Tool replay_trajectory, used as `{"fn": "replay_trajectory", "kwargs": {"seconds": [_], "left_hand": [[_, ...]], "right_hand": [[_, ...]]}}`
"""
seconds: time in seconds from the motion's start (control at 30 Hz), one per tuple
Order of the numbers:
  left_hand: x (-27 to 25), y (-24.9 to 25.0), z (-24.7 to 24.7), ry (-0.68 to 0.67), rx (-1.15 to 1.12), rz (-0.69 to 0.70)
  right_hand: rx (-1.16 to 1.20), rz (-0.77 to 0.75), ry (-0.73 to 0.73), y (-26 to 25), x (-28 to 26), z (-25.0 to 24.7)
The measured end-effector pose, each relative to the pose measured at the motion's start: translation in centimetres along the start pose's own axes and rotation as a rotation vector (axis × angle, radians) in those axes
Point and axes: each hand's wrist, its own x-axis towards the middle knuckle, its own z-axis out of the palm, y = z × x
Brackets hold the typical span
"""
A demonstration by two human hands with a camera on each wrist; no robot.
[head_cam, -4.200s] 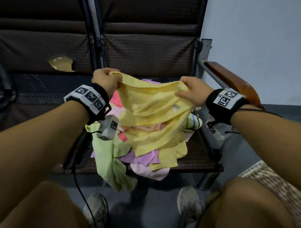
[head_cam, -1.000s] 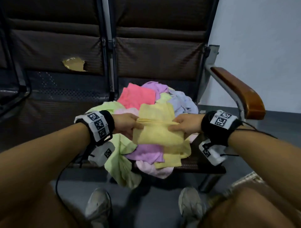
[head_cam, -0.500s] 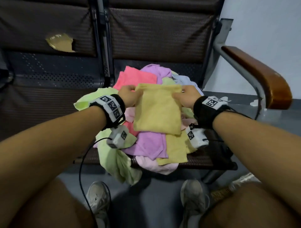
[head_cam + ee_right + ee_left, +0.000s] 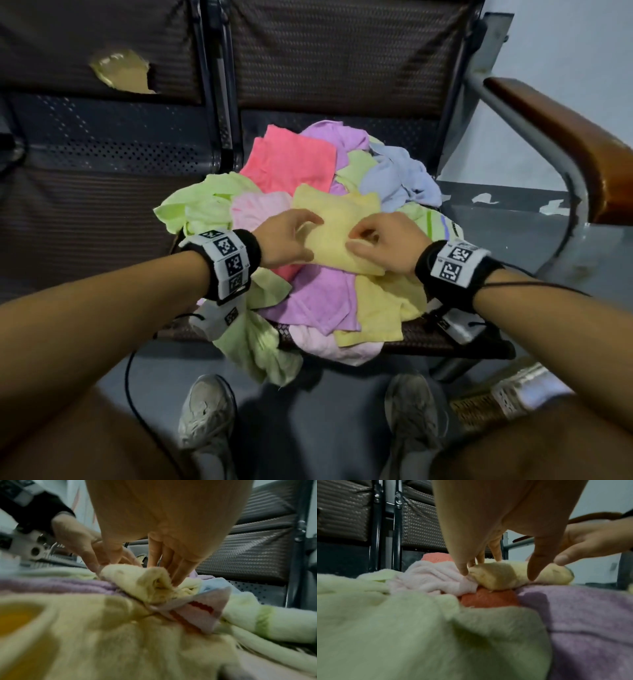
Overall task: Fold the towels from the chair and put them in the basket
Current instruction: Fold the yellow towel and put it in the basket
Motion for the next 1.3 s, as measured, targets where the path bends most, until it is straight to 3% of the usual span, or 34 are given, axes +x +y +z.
{"fn": "replay_trajectory", "kwargs": {"seconds": [0.07, 0.13, 0.23, 0.37, 0.5, 0.63, 0.77, 0.9, 0.97, 1.17, 1.3], "left_hand": [[-0.7, -0.5, 0.4, -0.025, 0.100, 0.014], [-1.0, -0.8, 0.7, 0.071, 0.184, 0.029], [-1.2, -0.4, 0.7, 0.227, 0.191, 0.048], [-1.5, 0.5, -0.4, 0.297, 0.087, 0.064], [-1.7, 0.5, -1.3, 0.252, -0.174, -0.001], [-1.7, 0.2, -0.9, 0.211, -0.251, -0.150], [-2.0, -0.5, -0.3, 0.168, -0.123, -0.336], [-2.7, -0.2, -0.3, -0.080, -0.298, -0.539], [-2.7, 0.1, -0.4, -0.105, -0.373, -0.516], [-2.6, 3.4, -0.4, 0.109, -0.701, -0.283], [-3.0, 7.2, -0.9, 0.199, -0.796, -0.127]], "right_hand": [[-0.135, -0.072, -0.121, 0.4, -0.8, 0.5], [-0.184, -0.082, -0.200, 0.5, -1.1, 0.8], [-0.170, -0.077, -0.121, 0.6, -1.0, 0.7], [0.004, -0.056, 0.019, 0.2, -1.6, -1.5], [0.191, -0.008, 0.033, -0.2, -1.9, -3.2], [0.439, 0.188, -0.124, -0.8, -2.2, -2.6], [0.309, 0.240, -0.150, -0.5, -2.3, -1.0], [0.194, 0.278, -0.145, -0.3, -2.1, -0.9], [0.154, 0.296, -0.185, -0.4, -2.1, -1.1], [0.045, 0.273, -0.258, -1.0, -2.3, -2.2], [0.438, 0.189, -0.076, -3.0, -2.6, -4.3]]}}
